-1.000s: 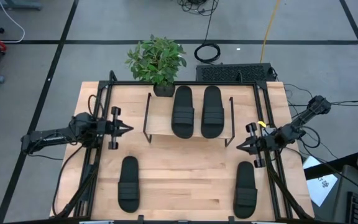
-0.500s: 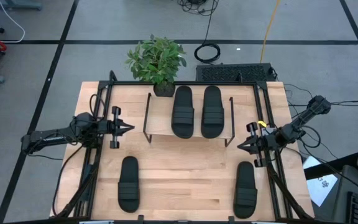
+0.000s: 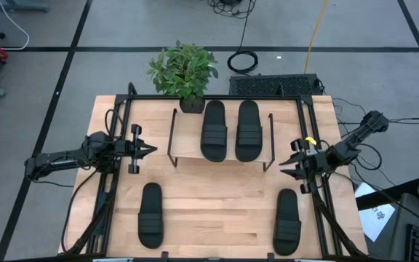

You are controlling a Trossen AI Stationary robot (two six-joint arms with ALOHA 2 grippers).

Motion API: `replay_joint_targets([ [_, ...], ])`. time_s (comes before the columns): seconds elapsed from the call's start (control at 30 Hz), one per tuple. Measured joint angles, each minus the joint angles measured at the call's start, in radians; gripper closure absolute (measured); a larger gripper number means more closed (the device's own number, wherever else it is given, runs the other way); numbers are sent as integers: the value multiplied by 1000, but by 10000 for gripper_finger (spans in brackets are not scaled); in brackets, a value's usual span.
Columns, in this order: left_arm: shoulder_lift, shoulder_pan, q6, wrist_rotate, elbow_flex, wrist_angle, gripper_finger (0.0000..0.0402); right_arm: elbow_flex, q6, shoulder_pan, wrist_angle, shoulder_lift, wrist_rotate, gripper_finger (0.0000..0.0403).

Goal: Pick and place slides into the shelf
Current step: Put the right black slide under the shelf

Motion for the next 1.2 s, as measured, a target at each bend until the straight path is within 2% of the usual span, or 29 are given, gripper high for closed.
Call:
replay_joint_targets([
  [0.13,0,0,-4,0,0,-1,386,91,47,0,-114,43,2,292],
  [0.3,0,0,-28,0,0,-4,400,171,84,0,-184,140,-6,282],
  [0.43,0,0,-41,0,0,-6,392,216,73,1,-202,230,-82,293],
  [0.77,0,0,-64,1,0,-8,378,366,105,47,-241,395,-85,331],
  [1.0,0,0,-73,1,0,-9,378,494,244,86,-428,487,-84,339],
  [1.2,0,0,-74,1,0,-17,378,583,464,90,-562,537,-84,339],
])
